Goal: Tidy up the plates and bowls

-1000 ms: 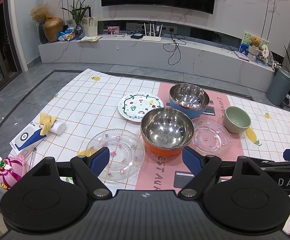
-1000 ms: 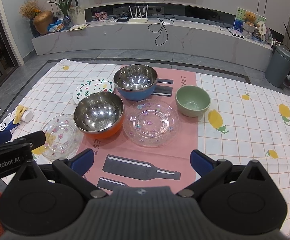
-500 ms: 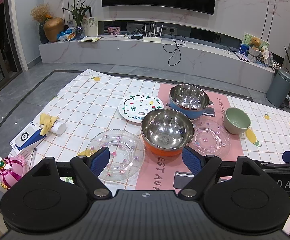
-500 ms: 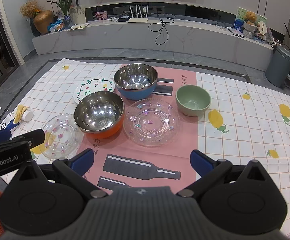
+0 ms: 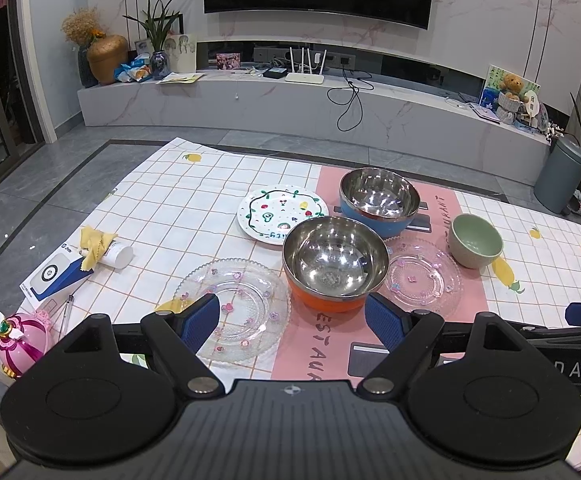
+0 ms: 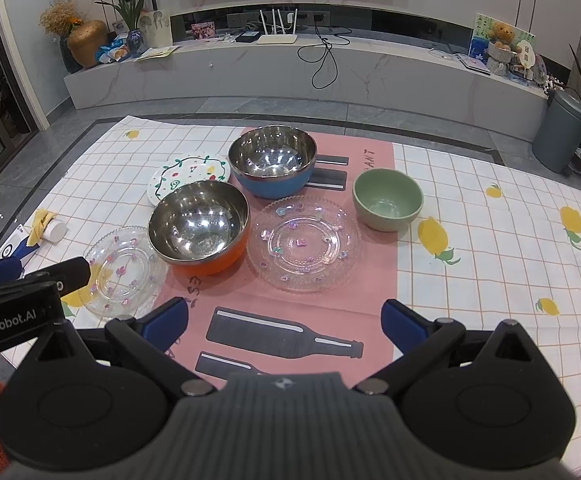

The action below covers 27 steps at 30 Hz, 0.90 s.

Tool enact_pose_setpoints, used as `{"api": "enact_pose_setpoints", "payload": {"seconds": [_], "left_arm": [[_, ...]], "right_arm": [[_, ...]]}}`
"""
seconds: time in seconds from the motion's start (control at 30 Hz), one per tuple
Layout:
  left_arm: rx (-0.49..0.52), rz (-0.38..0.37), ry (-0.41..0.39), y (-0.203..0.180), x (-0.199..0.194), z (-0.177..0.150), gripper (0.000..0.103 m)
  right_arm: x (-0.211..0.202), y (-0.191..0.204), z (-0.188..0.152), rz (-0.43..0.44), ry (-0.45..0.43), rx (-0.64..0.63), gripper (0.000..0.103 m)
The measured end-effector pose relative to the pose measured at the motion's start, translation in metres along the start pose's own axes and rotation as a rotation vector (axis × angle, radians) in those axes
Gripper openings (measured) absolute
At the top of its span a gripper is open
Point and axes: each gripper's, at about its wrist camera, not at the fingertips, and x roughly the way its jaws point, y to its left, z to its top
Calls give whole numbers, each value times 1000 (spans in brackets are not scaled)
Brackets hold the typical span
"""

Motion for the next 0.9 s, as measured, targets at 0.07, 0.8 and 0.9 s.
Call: {"api": "enact_pose_setpoints", "payload": {"seconds": [0.07, 0.8, 0.9], "left_arm": [[1, -1, 0, 0, 0, 0, 97], [12, 2, 5, -3, 5, -3, 97], [12, -1, 1, -4, 8, -3, 97]], "right_arm": [[0, 0, 0, -1, 0, 0, 101], [3, -3, -1, 1, 11, -3, 101], [6, -4, -1, -3, 13, -5, 101]]}}
